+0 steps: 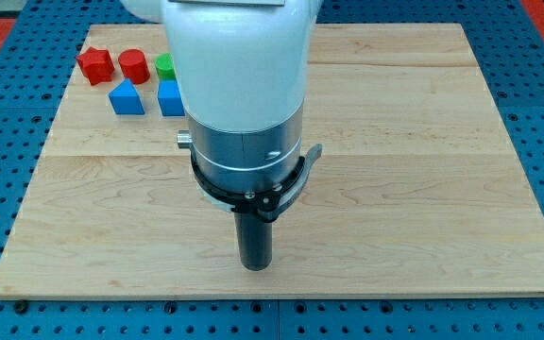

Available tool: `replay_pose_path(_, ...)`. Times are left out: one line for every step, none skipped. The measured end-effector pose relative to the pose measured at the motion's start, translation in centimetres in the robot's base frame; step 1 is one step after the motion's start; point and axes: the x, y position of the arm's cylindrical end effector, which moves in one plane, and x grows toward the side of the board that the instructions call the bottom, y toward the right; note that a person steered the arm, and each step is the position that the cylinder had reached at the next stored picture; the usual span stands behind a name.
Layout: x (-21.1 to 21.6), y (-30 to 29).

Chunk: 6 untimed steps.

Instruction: Point your arm at yellow heart

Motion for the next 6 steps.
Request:
replay_pose_path(-0.4,0.6)
replay_pose_path(-0.8,-0.3)
replay_pose_path(-5.2,-0.6)
replay_pose_path(-9.4,-2.1)
replay_pose_path(-13.0,-2.7)
replay_pose_path(-13.1,-3.3)
